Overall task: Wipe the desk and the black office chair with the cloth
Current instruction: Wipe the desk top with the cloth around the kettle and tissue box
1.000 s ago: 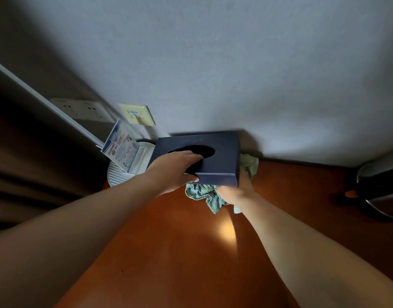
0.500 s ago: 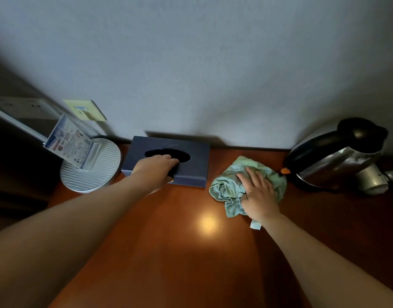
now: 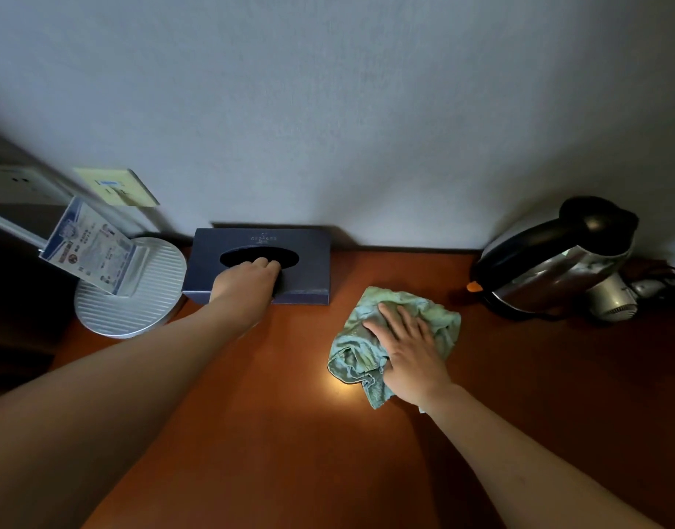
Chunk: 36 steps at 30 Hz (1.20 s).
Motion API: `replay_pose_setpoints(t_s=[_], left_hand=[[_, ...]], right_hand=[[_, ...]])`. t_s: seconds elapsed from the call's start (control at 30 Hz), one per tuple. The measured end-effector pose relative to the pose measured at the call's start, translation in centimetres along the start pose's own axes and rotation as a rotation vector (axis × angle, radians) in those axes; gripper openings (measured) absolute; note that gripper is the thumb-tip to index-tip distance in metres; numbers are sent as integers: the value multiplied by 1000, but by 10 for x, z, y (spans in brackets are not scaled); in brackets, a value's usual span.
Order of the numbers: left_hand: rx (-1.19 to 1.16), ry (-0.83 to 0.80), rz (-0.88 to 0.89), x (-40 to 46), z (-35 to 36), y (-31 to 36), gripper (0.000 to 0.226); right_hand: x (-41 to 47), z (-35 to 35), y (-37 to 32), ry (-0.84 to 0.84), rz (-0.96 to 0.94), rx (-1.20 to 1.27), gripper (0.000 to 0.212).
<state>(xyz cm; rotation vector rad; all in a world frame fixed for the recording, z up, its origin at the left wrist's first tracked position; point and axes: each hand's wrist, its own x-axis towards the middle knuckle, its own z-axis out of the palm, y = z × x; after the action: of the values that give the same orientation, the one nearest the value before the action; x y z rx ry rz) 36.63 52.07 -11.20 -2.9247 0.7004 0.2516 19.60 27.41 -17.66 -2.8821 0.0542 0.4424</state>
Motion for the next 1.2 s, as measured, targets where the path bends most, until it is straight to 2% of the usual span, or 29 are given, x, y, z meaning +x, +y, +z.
replay_pose_setpoints(t_s=[0.13,0.23,0.27,0.33,0.37,0.4,0.43,0.53,0.67,0.77,1.0,1.2], left_hand=[[-43,-43,-16,3,-2,-1,38],[-11,94,9,-4,-8,8,50],[-33,189,112,-7,-11,16,49],[-143,303,450,-11,-15,39,34],[-184,290,585,-13,-15,53,32],[-210,235,640,-15,-12,69,36],[-248,139,605,-17,-9,86,43],[-383,-79,326,-20,3,133,52],[-432,-155,30,-21,7,176,46],[-438,-205,-66,-25,10,203,48],[-515,-312,-95,-45,5,316,50],[-566,-300,94,-44,-1,439,48]], right_hand=[[3,2,-4,37,61,34,85],[11,-2,-6,36,69,54,86],[18,-6,-5,28,71,66,86],[35,-15,-4,12,84,97,86],[43,-19,-5,5,94,110,87],[49,-21,-5,-4,104,115,87],[54,-22,-5,-14,111,111,87],[53,-17,-1,-31,93,74,85],[41,-15,16,-13,-25,129,78],[20,-13,39,-3,-83,180,73],[-58,-8,143,7,-125,170,74],[-125,-12,256,26,15,104,76]])
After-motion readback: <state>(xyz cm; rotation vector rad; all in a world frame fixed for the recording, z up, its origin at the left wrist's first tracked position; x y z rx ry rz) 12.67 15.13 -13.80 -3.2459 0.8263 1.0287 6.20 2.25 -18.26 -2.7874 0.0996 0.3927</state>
